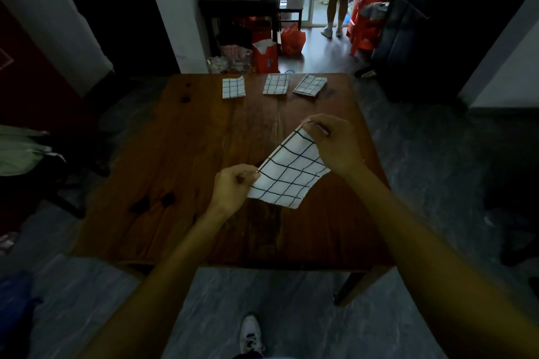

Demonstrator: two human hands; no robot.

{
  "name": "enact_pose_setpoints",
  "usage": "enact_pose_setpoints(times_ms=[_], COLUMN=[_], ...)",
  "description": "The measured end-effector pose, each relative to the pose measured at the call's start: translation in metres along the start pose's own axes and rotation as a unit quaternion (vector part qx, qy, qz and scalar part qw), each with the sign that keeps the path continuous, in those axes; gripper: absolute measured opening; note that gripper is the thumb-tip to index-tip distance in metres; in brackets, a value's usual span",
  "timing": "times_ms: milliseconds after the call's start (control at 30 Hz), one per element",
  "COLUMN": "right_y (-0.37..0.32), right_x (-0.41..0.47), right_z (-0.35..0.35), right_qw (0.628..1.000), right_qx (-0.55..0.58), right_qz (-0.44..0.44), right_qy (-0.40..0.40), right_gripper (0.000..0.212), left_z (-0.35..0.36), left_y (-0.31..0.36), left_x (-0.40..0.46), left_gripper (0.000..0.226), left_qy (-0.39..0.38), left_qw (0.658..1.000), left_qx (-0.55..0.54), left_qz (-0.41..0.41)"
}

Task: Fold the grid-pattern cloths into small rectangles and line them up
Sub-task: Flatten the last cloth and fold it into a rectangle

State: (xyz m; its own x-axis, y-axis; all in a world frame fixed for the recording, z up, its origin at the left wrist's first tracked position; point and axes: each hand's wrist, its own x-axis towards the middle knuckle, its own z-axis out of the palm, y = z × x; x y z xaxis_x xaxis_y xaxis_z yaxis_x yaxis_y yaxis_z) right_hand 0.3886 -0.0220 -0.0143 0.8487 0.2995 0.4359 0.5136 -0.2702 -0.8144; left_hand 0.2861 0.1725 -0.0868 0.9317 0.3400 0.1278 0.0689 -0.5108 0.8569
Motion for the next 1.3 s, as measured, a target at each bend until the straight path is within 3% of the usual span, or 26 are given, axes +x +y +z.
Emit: enact_pose_setpoints(times_ms=[200, 300, 433, 767, 900, 1033, 1133, 1200, 1300], right_y=[0.001, -0.001, -0.010, 0.005, 0.001, -0.005, -0.004, -0.002, -0.002], right_x=[0.001, -0.004, -0.011, -0.018, -0.013, -0.010, -0.010, -0.010, -0.010], right_z=[0.002, 0.009, 0.022, 0.004, 0.002, -0.003, -0.005, -0.004, 0.003], right_qw=[0.999, 0.996, 0.990, 0.999, 0.999, 0.999, 0.999, 0.995, 0.971], right_qx=[-0.024, -0.062, -0.078, -0.025, -0.036, -0.026, -0.040, -0.100, -0.220], right_qz=[-0.015, -0.058, -0.098, 0.042, 0.034, 0.025, 0.018, -0.021, -0.086], right_qy=[0.021, -0.024, -0.065, -0.015, 0.004, 0.006, 0.000, -0.006, -0.027], right_gripper=[0.013, 0.014, 0.011, 0.011, 0.009, 0.008, 0.006, 0.012, 0.025], left_z=[-0.002, 0.001, 0.005, -0.021, -0.019, -0.014, -0.012, -0.011, -0.008], left_y=[0.002, 0.032, 0.060, 0.035, 0.035, 0.027, 0.024, 0.026, 0.031], left_x=[0.005, 0.006, 0.014, 0.023, 0.021, 0.021, 0.021, 0.023, 0.025], left_gripper=[0.020, 0.035, 0.012, 0.012, 0.004, 0.024, 0.017, 0.004, 0.004], left_qy=[0.008, 0.013, -0.007, 0.018, -0.013, -0.018, -0.003, 0.007, 0.010], left_qw=[0.997, 0.998, 0.990, 0.992, 0.991, 0.995, 0.996, 0.995, 0.994], left_qx=[0.067, 0.024, 0.005, -0.082, -0.104, -0.078, -0.071, -0.081, -0.076], left_qz=[-0.027, 0.063, 0.144, 0.089, 0.081, 0.063, 0.059, 0.063, 0.081])
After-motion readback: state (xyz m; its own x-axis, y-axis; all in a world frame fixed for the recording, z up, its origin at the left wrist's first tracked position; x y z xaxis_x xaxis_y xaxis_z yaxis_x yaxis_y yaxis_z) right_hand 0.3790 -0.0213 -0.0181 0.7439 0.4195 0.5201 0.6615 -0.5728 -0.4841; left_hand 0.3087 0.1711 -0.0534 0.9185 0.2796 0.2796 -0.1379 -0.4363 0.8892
